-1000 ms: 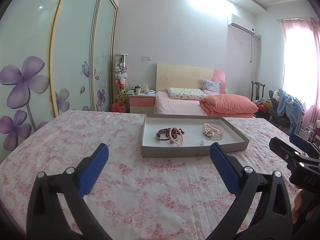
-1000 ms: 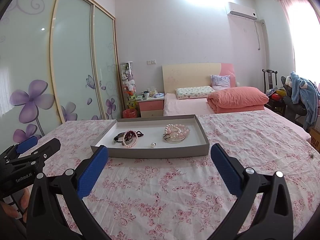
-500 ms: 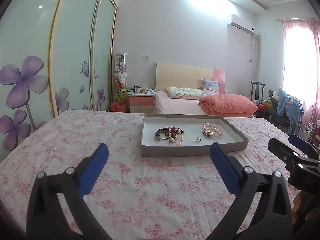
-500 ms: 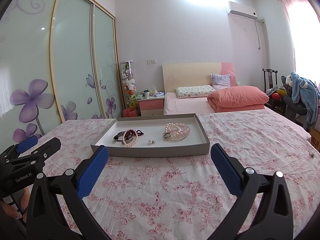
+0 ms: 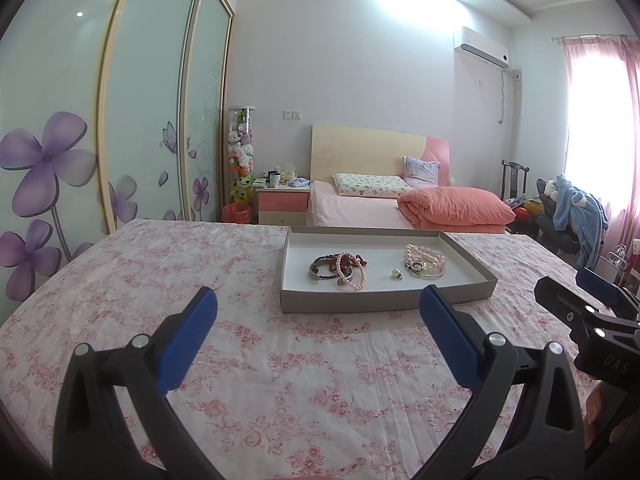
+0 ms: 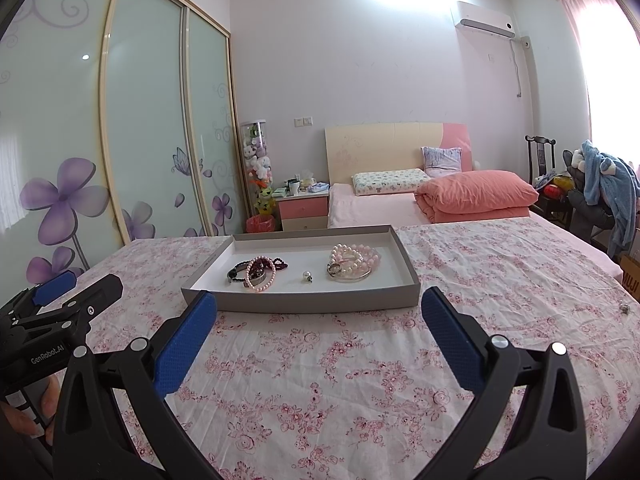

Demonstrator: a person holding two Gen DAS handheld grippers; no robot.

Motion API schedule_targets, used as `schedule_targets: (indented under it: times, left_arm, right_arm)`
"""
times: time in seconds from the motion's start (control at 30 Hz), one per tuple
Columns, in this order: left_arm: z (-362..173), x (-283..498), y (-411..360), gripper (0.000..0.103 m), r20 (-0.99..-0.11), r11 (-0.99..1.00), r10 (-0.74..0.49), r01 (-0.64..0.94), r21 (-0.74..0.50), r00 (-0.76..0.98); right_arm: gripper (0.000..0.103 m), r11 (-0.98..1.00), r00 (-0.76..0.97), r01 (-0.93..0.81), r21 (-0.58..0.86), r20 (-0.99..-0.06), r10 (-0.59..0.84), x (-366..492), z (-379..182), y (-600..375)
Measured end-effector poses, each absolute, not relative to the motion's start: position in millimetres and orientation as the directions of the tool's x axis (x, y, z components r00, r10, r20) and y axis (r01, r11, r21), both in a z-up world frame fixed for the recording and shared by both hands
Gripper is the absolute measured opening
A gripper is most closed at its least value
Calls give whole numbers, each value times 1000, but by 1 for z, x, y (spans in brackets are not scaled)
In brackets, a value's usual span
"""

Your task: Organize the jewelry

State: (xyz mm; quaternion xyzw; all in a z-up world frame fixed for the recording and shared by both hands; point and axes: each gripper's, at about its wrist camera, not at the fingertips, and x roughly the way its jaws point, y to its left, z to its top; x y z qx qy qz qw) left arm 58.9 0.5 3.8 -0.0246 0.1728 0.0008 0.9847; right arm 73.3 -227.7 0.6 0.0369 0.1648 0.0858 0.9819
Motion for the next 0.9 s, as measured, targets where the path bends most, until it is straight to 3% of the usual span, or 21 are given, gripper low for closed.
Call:
schedule_targets:
  times: [0.9]
  left_arm:
    - [2,57,-3,99,-340,999,-9,-7,-44,940]
  right_arm:
    - [101,982,930,-158,101,-319,182,73,1,-227]
